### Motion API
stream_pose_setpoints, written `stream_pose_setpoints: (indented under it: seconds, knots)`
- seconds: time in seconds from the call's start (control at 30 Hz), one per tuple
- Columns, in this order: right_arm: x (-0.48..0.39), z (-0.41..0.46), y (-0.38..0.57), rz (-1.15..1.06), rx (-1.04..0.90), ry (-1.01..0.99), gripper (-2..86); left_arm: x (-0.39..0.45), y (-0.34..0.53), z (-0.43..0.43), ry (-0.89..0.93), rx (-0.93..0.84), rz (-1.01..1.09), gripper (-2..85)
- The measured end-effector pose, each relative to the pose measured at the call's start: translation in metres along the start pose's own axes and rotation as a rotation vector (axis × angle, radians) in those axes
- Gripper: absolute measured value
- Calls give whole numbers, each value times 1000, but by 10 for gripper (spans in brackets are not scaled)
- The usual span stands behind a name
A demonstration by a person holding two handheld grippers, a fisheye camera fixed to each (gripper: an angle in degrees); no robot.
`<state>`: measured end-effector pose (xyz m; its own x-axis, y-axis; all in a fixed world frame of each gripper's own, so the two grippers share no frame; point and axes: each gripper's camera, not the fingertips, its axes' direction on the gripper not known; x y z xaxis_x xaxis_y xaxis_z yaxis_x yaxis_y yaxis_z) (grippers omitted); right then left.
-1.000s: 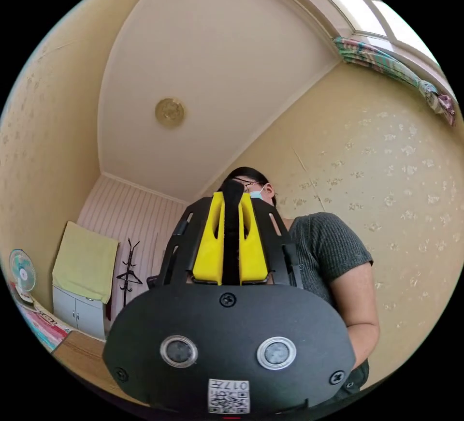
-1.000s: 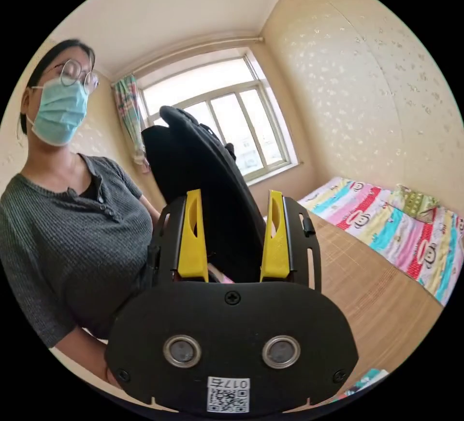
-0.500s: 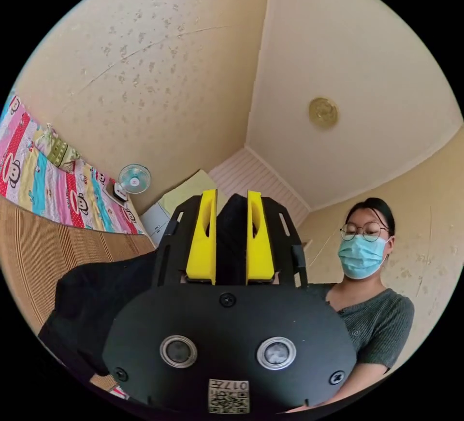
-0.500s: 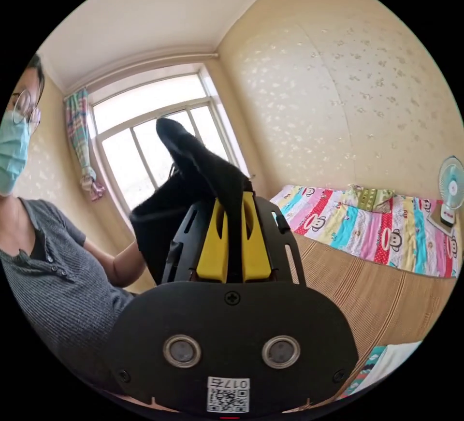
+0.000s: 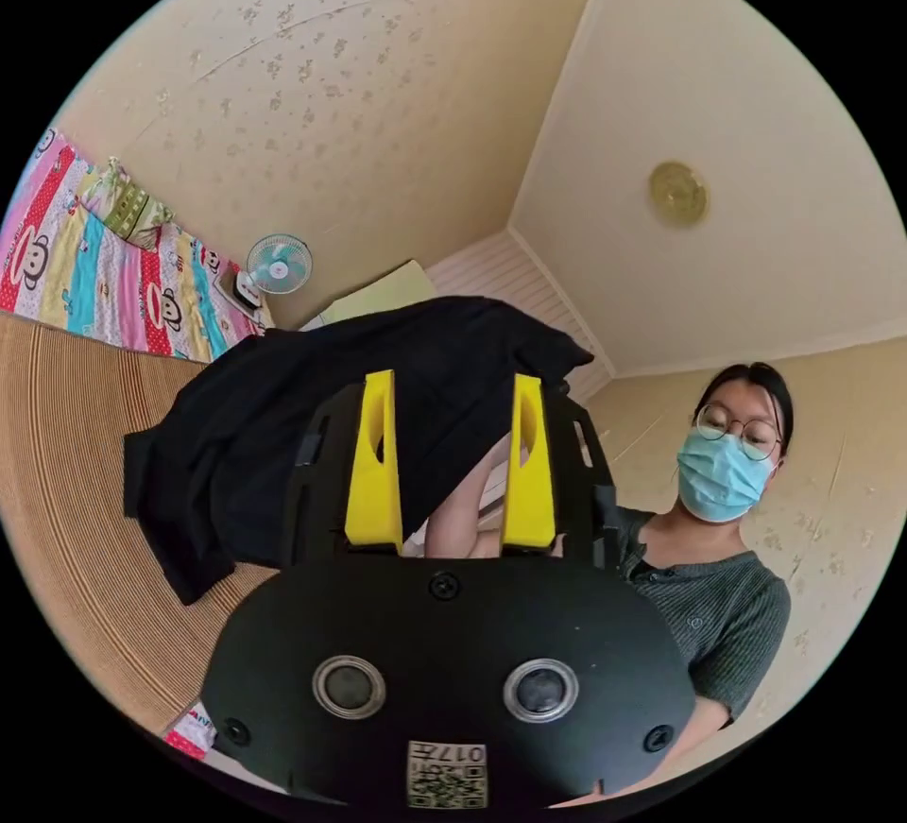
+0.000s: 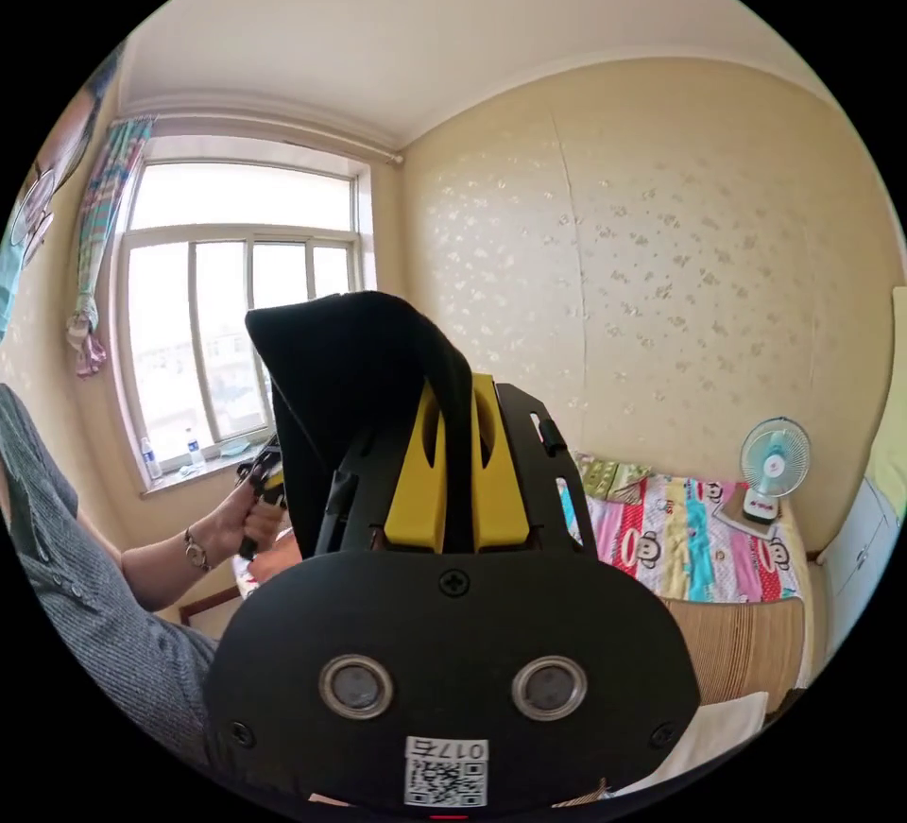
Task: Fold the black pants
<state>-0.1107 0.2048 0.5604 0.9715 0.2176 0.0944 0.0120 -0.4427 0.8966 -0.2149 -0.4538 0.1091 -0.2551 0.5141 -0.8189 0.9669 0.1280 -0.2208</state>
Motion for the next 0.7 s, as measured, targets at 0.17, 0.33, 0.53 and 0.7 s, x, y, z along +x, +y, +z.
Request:
stream_pose_setpoints:
  seconds: [0.17, 0.33, 0.53, 0.7]
  knots:
    - [-5, -30, -39, 12, 83, 164, 44, 44, 28, 67, -243, -313, 169, 221]
    - [-13, -54, -84, -8, 120, 315, 42, 68, 58, 127, -517, -519, 300, 246]
    - [-17, -70, -137, -22, 99, 407, 42, 110, 62, 179, -837, -484, 555, 227]
    - [18, -91, -179, -7, 112, 513, 41, 153, 38, 174, -847, -260, 823, 34]
